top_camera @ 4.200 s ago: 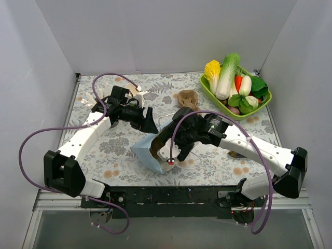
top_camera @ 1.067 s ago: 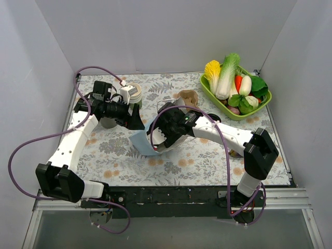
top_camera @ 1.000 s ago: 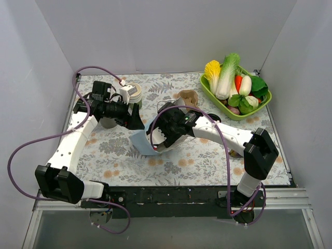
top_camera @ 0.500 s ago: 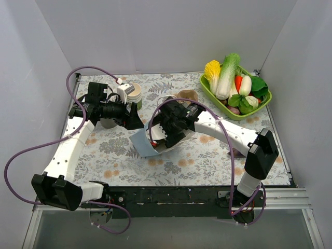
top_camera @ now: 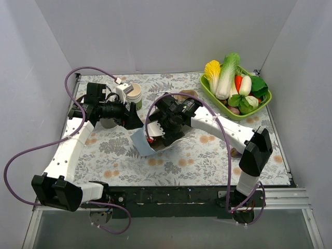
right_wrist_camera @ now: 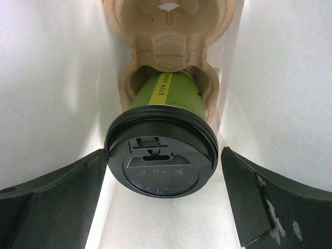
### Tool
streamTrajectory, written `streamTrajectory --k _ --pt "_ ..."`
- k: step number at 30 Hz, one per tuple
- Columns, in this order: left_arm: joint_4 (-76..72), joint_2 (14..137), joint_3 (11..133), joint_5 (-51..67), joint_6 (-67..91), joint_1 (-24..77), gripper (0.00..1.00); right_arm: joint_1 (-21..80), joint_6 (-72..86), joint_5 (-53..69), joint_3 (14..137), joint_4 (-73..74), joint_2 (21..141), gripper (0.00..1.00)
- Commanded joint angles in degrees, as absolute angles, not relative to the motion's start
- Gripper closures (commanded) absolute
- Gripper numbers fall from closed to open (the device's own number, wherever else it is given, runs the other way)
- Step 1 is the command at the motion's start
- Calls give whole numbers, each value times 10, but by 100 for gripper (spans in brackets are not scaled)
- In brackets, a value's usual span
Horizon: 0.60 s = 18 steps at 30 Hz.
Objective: Pack the takeout coffee
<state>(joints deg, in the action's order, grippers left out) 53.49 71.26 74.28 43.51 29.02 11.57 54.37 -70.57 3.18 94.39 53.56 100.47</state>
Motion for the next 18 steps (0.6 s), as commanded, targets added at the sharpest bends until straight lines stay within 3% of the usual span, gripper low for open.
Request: streamTrajectory --k 1,18 --pt "526 679 744 543 304 118 20 543 -700 33 991 530 1015 2" --pt "521 618 744 527 366 118 18 542 -692 54 1022 591 1056 4"
